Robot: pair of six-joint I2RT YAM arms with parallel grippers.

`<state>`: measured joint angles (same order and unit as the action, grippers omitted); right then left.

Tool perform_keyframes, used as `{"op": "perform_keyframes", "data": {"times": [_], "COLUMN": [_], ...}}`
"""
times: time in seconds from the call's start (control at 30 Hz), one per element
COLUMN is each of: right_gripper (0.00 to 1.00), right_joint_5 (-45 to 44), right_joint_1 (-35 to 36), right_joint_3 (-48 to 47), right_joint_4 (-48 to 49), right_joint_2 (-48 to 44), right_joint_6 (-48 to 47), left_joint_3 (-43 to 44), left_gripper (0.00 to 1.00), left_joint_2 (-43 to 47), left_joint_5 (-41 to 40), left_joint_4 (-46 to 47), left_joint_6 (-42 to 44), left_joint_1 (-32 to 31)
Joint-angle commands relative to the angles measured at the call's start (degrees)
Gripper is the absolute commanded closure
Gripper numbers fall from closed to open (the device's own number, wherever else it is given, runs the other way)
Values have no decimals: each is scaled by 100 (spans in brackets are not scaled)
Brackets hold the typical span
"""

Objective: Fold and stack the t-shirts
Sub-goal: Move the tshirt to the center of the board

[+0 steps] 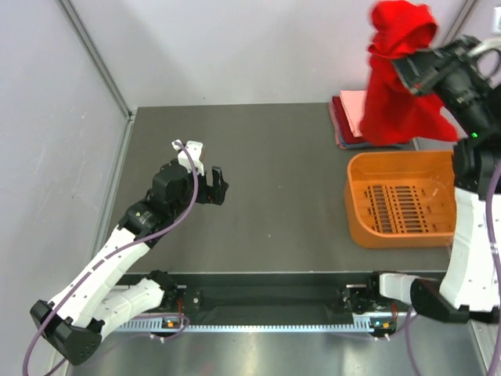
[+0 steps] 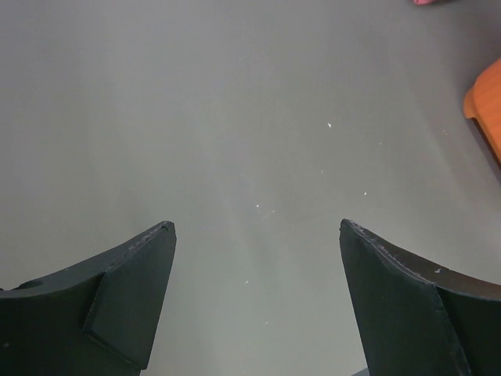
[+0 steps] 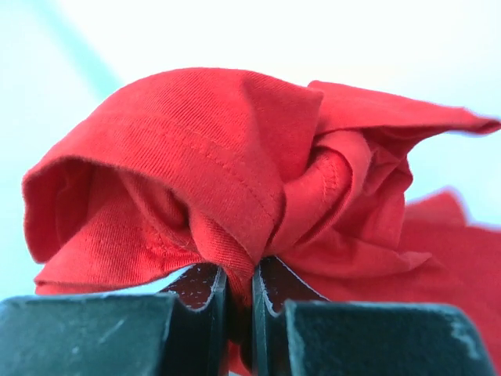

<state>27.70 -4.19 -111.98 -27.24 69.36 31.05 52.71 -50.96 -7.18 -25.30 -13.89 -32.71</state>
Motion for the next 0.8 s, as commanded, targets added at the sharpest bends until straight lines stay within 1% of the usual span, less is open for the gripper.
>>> {"op": "perform_keyframes", "data": {"times": [0.0, 0.03, 0.1, 0.2, 0.23, 0.3, 0.33, 0.37, 0.43, 0.47, 0.5, 0.53, 0.57, 0.6, 0.63, 0.73, 0.77], "right_gripper": [100, 100, 100, 99, 95, 92, 81, 72, 58, 56, 54, 52, 51, 50, 49, 46, 46], "right_joint_5": [675, 727, 684, 263, 79, -45, -81, -272, -659, -783, -915, -1203, -1319, -1416, -1608, -1943, -2014], "right_joint_1": [944, 1268, 1690, 2026, 2192, 2343, 2474, 2527, 2642, 2660, 2686, 2686, 2686, 2677, 2677, 2686, 2695], "right_joint_3": [-473, -473, -316, 359, 910, 1405, 1764, 1863, 1865, 1830, 1803, 1820, 1873, 1943, 2091, 2460, 2575], "right_joint_4": [422, 570, 807, 896, 1053, 1168, 1177, 1099, 564, 380, 65, -104, -106, -123, -132, -167, -176], "right_joint_2": [718, 910, 1104, 1255, 1281, 1508, 1640, 1798, 2369, 2528, 2756, 2793, 2793, 2680, 2583, 2100, 1960], "right_joint_6": [498, 560, 683, 648, 683, 649, 570, 491, 253, 174, 52, 42, 42, 33, 7, -72, -125], "left_joint_3": [248, 292, 433, 583, 591, 504, 451, 346, 258, 223, 214, 153, 100, 38, -41, -401, -610], "left_gripper": [10, 11, 11, 11, 11, 11, 11, 10, 10, 10, 11, 12, 12, 13, 15, 16, 17], "left_joint_2": [165, 174, 200, 297, 384, 446, 490, 490, 360, 272, 184, 18, -80, -168, -334, -686, -774], "left_joint_5": [-134, -152, -292, -503, -582, -670, -766, -915, -952, -900, -682, -314, -310, 12, 145, 208, 243], "left_joint_4": [149, 70, -193, -554, -755, -862, -950, -977, -1099, -1152, -1179, -1196, -1153, -1092, -1013, -758, -670], "left_joint_6": [-193, -210, -333, -518, -570, -580, -588, -649, -729, -834, -904, -1001, -1045, -1089, -1133, -1475, -1711], "left_joint_1": [1, 1, 1, 1, 1, 1, 1, 1, 1, 1, 1, 1, 1, 1, 1, -7, -7]}}
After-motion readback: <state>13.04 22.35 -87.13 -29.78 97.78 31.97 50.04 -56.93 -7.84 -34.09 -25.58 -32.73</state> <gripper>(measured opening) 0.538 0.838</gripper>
